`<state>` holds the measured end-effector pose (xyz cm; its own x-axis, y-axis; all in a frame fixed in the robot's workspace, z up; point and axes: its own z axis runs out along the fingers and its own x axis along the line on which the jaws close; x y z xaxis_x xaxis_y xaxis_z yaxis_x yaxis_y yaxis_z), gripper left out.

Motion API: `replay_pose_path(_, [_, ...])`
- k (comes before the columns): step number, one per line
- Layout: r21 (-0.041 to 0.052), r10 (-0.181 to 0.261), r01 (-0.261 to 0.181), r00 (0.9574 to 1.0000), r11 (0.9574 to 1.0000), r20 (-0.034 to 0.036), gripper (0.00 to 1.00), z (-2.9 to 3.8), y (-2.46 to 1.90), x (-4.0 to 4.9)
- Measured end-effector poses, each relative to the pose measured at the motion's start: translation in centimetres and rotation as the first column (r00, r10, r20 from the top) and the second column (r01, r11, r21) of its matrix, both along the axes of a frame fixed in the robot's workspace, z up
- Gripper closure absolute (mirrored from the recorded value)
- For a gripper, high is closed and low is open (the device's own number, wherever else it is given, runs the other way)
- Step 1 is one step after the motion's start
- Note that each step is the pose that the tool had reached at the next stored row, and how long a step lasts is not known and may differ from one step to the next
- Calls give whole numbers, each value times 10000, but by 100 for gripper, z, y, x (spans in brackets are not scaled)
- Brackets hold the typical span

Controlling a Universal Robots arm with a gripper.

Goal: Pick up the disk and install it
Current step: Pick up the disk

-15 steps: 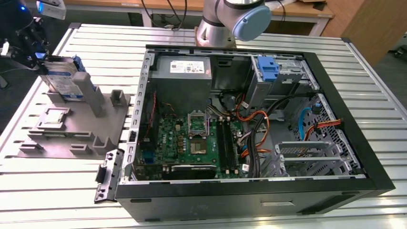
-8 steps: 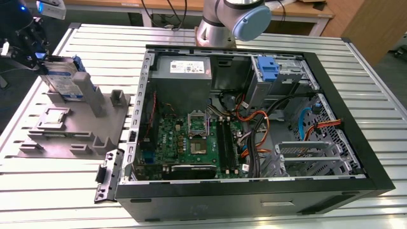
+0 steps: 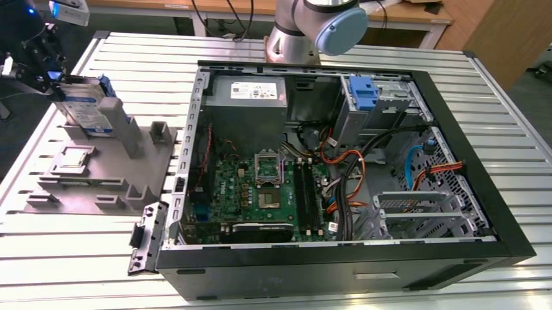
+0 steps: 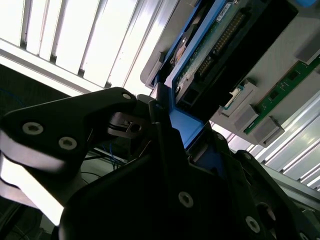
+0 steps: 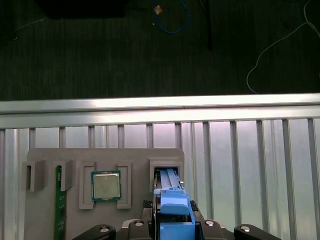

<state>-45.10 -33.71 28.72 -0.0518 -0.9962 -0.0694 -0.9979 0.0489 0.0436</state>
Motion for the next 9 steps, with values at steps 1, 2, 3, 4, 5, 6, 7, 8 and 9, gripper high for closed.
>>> replay_pose_path(1, [0, 3, -3, 10000, 10000, 1, 63, 0, 0, 0])
replay_pose_path(2, [0, 5, -5, 10000, 10000, 0, 63, 0, 0, 0])
replay_pose_path(3, [0, 8, -8, 10000, 10000, 0, 63, 0, 0, 0])
replay_pose_path(4, [0, 11, -11, 10000, 10000, 0, 63, 0, 0, 0])
replay_pose_path(5, [0, 13, -13, 10000, 10000, 1, 63, 0, 0, 0])
replay_pose_path(6, [1, 17, -17, 10000, 10000, 1, 63, 0, 0, 0])
replay_pose_path(7, [0, 19, -19, 10000, 10000, 1, 62, 0, 0, 0])
replay_pose_path(8, [0, 22, -22, 10000, 10000, 1, 62, 0, 0, 0])
replay_pose_path(9, [0, 25, -25, 10000, 10000, 0, 55, 0, 0, 0])
